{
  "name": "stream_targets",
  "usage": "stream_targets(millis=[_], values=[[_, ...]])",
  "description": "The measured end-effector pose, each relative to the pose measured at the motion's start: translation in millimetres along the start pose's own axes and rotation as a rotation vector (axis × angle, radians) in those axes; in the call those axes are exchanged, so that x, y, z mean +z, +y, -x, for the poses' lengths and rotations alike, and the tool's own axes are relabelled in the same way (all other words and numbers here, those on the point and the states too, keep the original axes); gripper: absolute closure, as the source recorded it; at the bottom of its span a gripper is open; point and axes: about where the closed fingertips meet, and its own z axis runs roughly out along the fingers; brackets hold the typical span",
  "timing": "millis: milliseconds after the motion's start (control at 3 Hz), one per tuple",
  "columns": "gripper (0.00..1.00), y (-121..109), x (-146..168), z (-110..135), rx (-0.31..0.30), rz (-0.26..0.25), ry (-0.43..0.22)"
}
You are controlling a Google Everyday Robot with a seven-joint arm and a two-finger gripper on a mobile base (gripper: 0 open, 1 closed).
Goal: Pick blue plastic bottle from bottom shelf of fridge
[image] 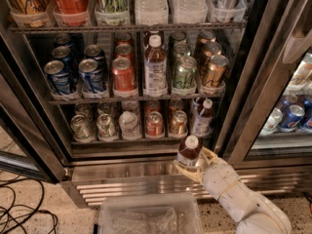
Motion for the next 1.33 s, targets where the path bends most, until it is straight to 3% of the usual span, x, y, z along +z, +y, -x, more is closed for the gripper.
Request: stream_targets(millis=[667,1000,1333], values=[[1.00,7.3,9.6,62.1,0.045,0.110,-0.287],[1.00,10.1,2.2,89.3,0.018,0.137,-0.349],[1.00,16.8,2.2,116.6,-0.055,0.131,-0.311]])
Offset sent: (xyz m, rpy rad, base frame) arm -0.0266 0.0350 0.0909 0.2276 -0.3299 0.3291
